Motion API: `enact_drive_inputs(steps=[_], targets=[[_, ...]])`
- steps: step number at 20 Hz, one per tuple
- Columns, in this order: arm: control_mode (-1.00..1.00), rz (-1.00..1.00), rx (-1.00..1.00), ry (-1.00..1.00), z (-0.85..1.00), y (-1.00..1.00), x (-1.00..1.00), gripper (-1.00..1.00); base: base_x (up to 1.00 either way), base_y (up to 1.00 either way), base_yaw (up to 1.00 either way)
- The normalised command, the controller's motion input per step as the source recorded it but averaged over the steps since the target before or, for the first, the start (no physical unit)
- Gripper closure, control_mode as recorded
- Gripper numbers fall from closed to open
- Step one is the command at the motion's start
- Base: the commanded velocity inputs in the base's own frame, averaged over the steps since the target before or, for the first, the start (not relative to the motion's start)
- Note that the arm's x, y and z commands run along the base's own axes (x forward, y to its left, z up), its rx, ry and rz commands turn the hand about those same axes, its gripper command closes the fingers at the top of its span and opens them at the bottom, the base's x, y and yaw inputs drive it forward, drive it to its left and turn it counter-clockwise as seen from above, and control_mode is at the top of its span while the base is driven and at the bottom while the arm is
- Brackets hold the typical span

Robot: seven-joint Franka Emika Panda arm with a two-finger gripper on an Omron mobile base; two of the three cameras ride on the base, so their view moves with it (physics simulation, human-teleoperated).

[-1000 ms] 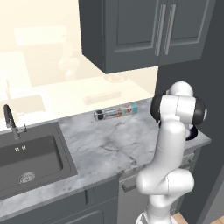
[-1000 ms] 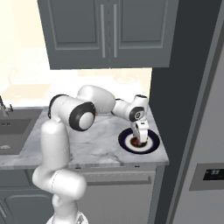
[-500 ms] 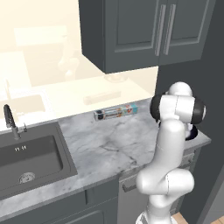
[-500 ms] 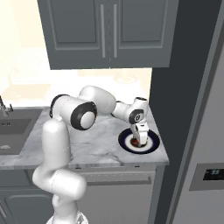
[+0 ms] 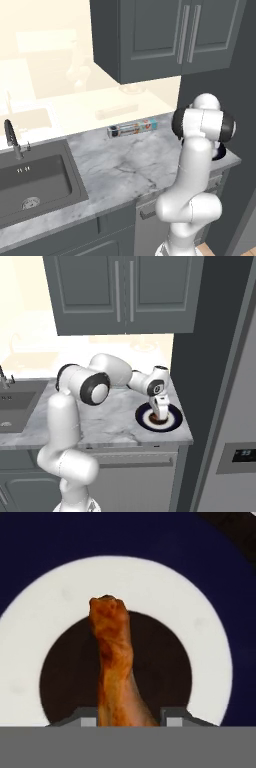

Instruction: Pick the chicken drumstick from the counter and place it in the microwave. Then turn on the microwave.

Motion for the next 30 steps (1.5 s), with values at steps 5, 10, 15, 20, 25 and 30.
enact_drive_inputs(steps=[5,10,15,20,25,30], targets=[[-1.0,0.0,0.0,-0.12,0.62,0.52,-0.23,1.0,0.0,0.0,0.0],[-1.0,0.0,-0.03,-0.15,0.97,0.78,-0.32,1.0,0.0,0.0,0.0],[-1.0,0.0,-0.06,-0.11,0.95,0.77,-0.44,1.0,0.0,0.0,0.0],[-1.0,0.0,-0.06,-0.02,0.67,0.64,-0.77,1.0,0.0,0.0,0.0],[-1.0,0.0,-0.04,0.0,0.47,0.45,-0.97,1.0,0.0,0.0,0.0],[-1.0,0.0,-0.03,0.0,0.46,0.34,-0.89,1.0,0.0,0.0,0.0]])
